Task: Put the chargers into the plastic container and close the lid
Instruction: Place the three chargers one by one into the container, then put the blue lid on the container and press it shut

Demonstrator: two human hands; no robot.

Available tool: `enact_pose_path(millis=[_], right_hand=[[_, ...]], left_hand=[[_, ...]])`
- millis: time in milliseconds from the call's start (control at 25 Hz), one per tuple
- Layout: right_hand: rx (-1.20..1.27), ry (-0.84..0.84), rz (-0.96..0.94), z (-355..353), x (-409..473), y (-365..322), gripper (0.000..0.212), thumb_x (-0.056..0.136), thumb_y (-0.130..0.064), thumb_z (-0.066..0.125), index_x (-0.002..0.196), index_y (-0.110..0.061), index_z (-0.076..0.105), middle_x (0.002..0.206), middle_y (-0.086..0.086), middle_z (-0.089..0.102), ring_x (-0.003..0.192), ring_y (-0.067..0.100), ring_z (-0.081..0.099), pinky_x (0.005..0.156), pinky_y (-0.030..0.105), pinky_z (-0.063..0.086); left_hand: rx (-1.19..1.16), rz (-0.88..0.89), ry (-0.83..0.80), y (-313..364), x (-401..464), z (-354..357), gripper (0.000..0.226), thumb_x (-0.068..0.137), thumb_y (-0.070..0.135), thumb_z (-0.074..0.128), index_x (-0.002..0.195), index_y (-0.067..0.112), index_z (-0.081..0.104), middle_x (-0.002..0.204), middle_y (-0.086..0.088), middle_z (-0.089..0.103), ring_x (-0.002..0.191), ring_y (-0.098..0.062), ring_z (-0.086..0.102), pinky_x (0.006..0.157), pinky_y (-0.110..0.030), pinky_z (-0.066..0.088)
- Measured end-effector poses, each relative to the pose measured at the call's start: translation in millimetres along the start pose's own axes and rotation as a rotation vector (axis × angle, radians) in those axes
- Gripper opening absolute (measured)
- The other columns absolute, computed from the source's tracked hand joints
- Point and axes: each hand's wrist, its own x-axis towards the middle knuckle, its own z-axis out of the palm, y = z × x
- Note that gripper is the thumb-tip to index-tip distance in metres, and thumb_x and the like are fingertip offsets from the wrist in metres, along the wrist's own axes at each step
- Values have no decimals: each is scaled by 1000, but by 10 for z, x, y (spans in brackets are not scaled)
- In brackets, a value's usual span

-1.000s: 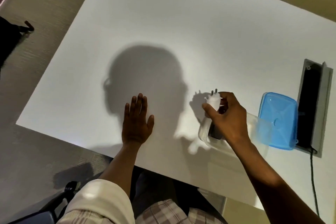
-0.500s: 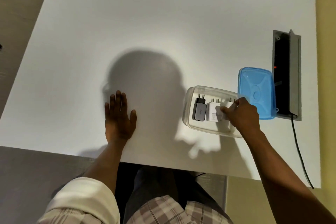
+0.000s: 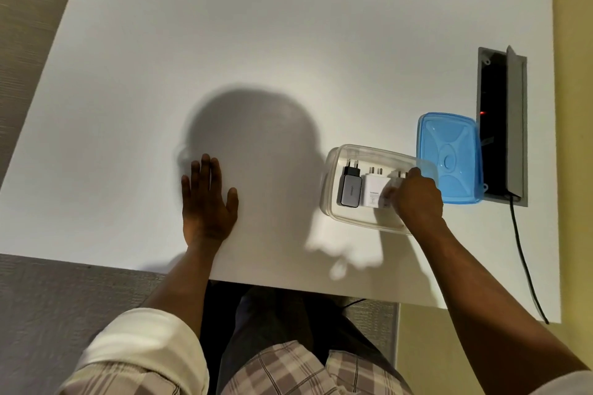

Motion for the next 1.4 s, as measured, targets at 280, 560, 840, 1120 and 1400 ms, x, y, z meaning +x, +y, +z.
enact_pose_path(millis=[280,560,840,1120,1400], right_hand=[[100,-51,-26,12,45,52,55,80,-35,76,118,-2,53,105,20,67,96,36,63,69,32,41],[64,-11,-28,10,-4,61,49,84,-31,71,120,-4,52,107,21,66,97,38,63,71,33,41],[110,118,-137,-151,-250,18,38,89,-20,61,124,-6,52,111,19,65,102,39,61,76,35,44],[317,322,-172,-502,-143,391,43,89,-25,58,127,-9,51,120,14,62,112,35,56,87,40,47],[395,386,-93,-792,252,995,42,86,-21,63,123,-4,52,116,17,64,108,36,60,84,40,49]], left_hand=[[-2,-4,2,-5,8,27,72,96,44,27,157,14,4,166,-8,7,154,-27,7,125,-46,9],[-4,-3,17,-4,-1,28,72,96,43,28,157,12,6,166,-9,8,154,-28,7,125,-46,8],[-47,-11,6,22,-7,10,70,97,40,32,157,11,9,166,-9,10,153,-29,9,125,-44,8],[-309,56,14,773,359,-405,54,97,22,45,150,13,36,161,-4,30,150,-16,23,120,-36,28],[-445,248,-18,1875,813,-747,39,96,22,53,133,12,57,142,-4,56,132,-20,50,111,-26,34]])
